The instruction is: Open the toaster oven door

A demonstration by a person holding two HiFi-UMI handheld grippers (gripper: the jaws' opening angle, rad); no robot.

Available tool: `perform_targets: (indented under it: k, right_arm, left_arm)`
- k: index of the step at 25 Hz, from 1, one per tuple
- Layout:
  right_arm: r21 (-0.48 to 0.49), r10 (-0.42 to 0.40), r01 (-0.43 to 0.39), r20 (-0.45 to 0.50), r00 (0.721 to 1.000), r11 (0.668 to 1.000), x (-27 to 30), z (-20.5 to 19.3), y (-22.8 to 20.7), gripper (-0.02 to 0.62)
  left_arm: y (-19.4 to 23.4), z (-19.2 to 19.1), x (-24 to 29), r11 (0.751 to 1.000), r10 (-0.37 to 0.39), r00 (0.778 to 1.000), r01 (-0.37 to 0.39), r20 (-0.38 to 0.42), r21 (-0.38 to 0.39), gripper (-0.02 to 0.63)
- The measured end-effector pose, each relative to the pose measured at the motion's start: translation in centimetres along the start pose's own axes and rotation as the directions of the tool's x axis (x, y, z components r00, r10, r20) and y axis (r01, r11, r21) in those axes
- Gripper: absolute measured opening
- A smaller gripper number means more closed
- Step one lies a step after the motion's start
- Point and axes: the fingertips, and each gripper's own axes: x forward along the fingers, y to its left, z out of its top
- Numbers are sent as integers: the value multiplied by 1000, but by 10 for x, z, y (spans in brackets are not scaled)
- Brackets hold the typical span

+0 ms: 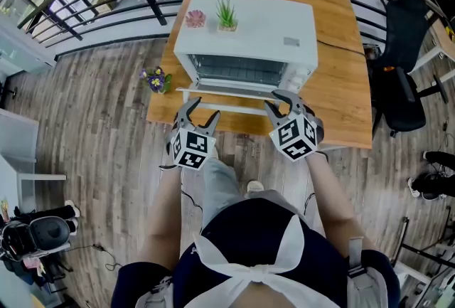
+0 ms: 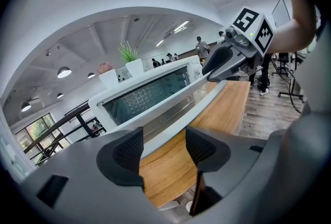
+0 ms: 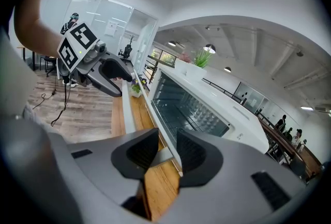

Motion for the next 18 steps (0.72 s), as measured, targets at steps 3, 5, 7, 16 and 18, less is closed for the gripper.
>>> perform_targets:
  k: [3,5,7,16,18]
  right_arm:
    - [1,-5,5,-1,1000,1000,0,-1,2,115]
    - [2,-7,7,-3,1000,1000,1,-2,3,115]
    - [3,-6,6,-5,1000,1000,1,-2,4,115]
    - [7,-1,1,-14,1000,1000,0,-6,9,114]
    - [7,1,-1,-17,1000,1000,-1,-7,11,112]
  left_arm:
    - [-1,-2,-1,1000,-6,1000,6,2,-1,258]
    - [-1,-3,-1,1000,-11,1000,11,3,-4,258]
    - [-2,-4,-1,1000,-15,1000,15,4,-7,258]
    - [-5,-9,-2,1000,-24,1000,24,0,-10,258]
    - [-7,-10,-2,1000,-26,1000,26,1,-11,258]
